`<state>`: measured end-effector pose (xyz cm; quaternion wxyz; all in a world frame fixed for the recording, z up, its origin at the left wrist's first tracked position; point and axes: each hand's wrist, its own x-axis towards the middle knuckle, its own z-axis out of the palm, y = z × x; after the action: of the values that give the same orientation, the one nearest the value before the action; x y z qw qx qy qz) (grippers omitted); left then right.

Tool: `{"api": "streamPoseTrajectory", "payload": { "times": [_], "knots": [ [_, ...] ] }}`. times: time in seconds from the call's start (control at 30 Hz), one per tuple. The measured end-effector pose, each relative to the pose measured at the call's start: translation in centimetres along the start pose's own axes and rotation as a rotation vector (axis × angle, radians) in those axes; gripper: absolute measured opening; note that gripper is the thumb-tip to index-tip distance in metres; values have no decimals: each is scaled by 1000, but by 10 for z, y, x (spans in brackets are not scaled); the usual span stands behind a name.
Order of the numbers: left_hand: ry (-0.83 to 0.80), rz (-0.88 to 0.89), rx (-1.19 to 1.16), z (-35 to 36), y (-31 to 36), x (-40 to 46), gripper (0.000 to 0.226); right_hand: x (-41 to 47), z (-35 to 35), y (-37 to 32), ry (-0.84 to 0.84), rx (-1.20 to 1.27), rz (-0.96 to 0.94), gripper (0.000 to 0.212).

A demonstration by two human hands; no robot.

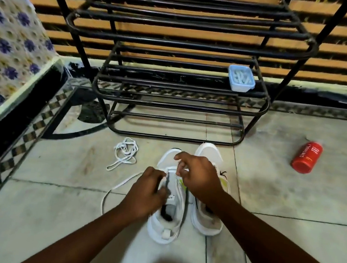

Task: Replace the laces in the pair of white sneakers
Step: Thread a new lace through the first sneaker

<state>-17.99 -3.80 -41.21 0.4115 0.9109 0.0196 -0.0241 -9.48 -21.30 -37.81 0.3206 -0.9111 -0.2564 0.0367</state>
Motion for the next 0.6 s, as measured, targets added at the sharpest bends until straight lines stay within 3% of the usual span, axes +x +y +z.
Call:
{"api": "streamPoseTrajectory", "payload": {
  "times": [0.17,0.43,0.6],
  "knots": [
    [121,-2,-200,7,-17,-17,36,5,17,-14,-43,-162,37,36],
    [64,-51,-290,10,-16,-13,42,9,24,-21,-59,-275,42,30],
    [37,-63,-228,15,-16,-6,43,11,19,-24,-101,-370,27,23]
  ]
}}
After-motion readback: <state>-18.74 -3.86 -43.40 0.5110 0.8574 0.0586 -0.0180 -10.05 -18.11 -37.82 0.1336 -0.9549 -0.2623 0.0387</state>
